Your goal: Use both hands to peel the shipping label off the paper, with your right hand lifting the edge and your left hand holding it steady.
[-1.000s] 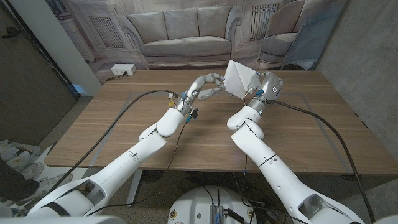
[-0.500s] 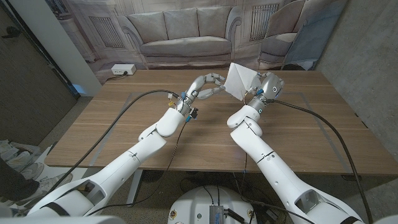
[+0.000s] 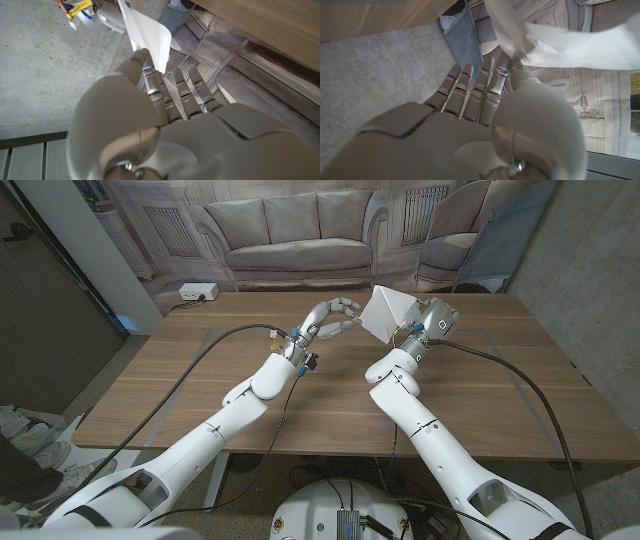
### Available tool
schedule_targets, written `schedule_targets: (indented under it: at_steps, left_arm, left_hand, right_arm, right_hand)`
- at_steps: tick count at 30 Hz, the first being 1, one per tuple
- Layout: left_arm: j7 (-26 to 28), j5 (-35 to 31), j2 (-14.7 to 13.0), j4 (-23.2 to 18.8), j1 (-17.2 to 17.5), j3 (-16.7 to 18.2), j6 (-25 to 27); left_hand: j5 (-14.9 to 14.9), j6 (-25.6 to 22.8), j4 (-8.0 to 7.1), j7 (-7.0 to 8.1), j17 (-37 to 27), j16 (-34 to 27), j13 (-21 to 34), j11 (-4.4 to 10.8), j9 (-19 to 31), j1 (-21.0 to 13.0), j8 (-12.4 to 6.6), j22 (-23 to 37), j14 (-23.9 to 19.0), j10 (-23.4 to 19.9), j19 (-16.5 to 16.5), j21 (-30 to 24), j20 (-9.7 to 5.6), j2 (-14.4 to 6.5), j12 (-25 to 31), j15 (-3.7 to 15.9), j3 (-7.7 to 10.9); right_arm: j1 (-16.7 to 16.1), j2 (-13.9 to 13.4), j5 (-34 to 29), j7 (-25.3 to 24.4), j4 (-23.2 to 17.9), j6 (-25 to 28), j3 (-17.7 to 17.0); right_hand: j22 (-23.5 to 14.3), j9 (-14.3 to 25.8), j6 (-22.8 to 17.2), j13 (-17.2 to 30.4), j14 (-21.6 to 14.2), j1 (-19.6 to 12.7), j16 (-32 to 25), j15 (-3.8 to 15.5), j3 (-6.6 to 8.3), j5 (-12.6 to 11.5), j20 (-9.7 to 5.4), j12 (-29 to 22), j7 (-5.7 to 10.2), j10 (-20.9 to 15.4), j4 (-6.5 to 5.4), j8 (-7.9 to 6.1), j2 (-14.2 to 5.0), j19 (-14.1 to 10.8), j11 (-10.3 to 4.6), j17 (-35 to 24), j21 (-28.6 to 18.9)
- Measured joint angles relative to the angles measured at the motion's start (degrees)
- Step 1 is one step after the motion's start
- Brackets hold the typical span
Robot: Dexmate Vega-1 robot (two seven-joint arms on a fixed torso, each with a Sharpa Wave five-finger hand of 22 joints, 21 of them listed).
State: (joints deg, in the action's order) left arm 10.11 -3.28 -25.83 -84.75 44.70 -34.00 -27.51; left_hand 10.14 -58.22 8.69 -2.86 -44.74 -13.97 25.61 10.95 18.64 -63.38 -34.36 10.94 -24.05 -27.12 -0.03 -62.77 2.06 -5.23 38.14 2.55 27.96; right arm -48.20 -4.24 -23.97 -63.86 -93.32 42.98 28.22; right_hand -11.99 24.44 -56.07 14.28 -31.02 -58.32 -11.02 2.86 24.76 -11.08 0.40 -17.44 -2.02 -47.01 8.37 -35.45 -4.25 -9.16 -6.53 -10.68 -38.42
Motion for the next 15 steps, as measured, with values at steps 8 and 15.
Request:
schedule_targets:
  at_steps: [8,15]
  left_arm:
    - [-0.11,0.13,0.16,0.54,-0.3,0.0,-0.05]
    - [-0.26,0.19,0.34,0.97,-0.57,-0.05,-0.28]
  left_hand:
    - [-0.12,-0.19,0.0,0.19,0.0,0.0,0.04,0.0,0.04,0.0,0.03,0.0,0.0,-0.01,0.0,0.0,0.0,0.0,0.0,0.0,0.0]
    - [0.05,-0.19,-0.01,0.2,0.0,0.0,0.04,0.0,0.07,0.0,0.22,0.0,0.0,-0.01,0.0,-0.44,0.0,-0.01,0.0,0.0,-0.01]
  right_arm:
    - [0.13,0.41,-0.52,-0.08,0.76,-0.83,-0.54]
    - [-0.19,-0.06,0.29,0.13,0.76,-2.51,-0.78]
  right_hand:
    - [0.0,-0.47,-0.71,0.0,0.0,0.7,0.0,0.0,0.08,0.0,0.66,0.0,1.37,0.14,-0.23,0.2,0.7,0.66,0.3,-0.1,-0.37]
    - [0.28,-2.97,1.09,0.25,0.72,6.51,0.0,-0.11,-2.32,0.5,2.61,0.29,2.83,2.08,-2.97,2.28,1.77,2.18,1.84,-0.67,-0.37]
